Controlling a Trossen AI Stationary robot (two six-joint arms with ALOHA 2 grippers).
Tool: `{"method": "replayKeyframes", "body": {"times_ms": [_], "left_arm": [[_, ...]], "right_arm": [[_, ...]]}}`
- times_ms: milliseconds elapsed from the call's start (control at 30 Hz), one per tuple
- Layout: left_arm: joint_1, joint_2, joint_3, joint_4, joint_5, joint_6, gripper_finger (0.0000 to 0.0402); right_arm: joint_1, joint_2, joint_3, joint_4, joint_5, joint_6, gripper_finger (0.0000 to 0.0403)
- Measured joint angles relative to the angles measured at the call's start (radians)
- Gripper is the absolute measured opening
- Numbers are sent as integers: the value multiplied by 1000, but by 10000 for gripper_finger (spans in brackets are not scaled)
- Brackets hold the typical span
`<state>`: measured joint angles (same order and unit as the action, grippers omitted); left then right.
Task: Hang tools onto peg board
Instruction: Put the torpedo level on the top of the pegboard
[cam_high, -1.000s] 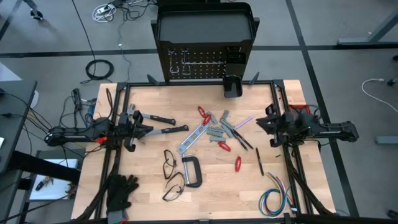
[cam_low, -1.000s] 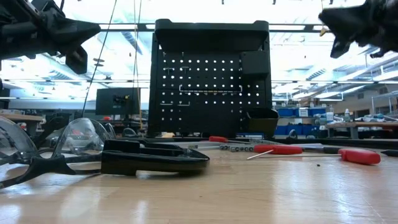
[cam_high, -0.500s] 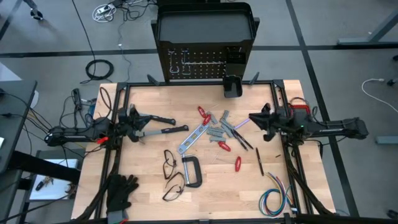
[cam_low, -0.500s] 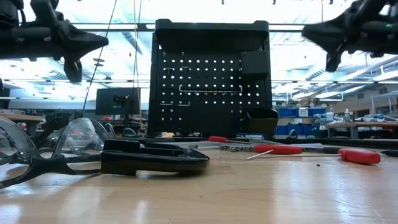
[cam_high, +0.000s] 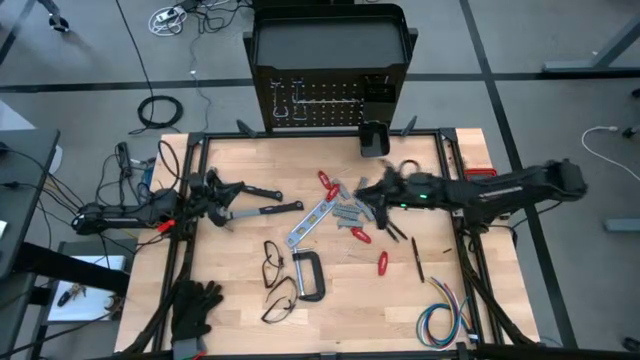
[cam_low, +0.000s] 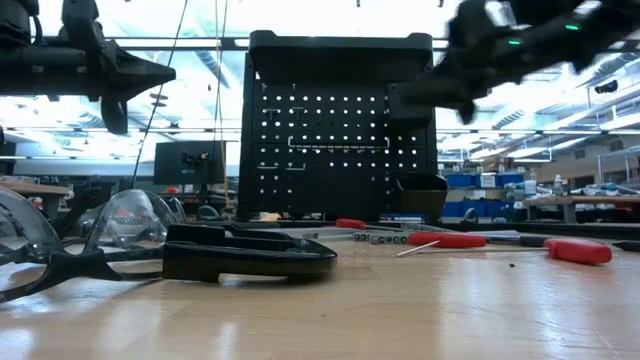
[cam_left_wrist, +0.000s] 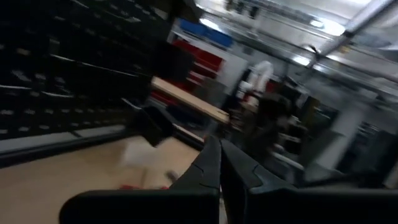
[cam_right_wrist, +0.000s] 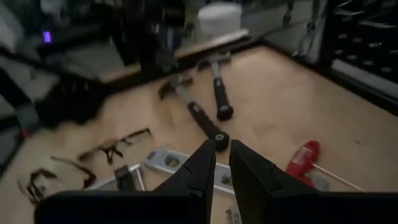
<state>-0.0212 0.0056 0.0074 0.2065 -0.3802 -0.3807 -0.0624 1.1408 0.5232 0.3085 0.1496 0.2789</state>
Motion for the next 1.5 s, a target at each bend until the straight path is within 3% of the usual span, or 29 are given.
{"method": "replayKeyframes", "body": {"times_ms": [233, 367, 533, 667, 800, 900, 1333, 1500], "left_arm": [[0, 46, 0, -117, 114, -74, 10], [-1, 111, 6, -138, 154, -49, 40], [0, 224, 101, -191, 115, 54, 104], [0, 320, 209, -369, 115, 81, 144], [0, 413, 313, -581, 139, 30, 153], [0, 480, 358, -652, 161, -4, 153], [-1, 679, 378, -422, 192, -153, 152], [-44, 731, 378, -235, 125, -89, 152]], "right_arm": [[-43, 264, 288, -213, -190, -117, 61], [-45, 343, 379, -227, -310, -147, 61], [-41, 417, 410, -152, -328, -145, 62], [-38, 483, 410, -22, -333, -110, 63], [-38, 514, 427, 5, -374, -73, 61], [-22, 511, 434, -2, -351, -95, 60], [27, 509, 448, -22, -350, -50, 60], [45, 510, 553, -234, -218, -157, 60]]}}
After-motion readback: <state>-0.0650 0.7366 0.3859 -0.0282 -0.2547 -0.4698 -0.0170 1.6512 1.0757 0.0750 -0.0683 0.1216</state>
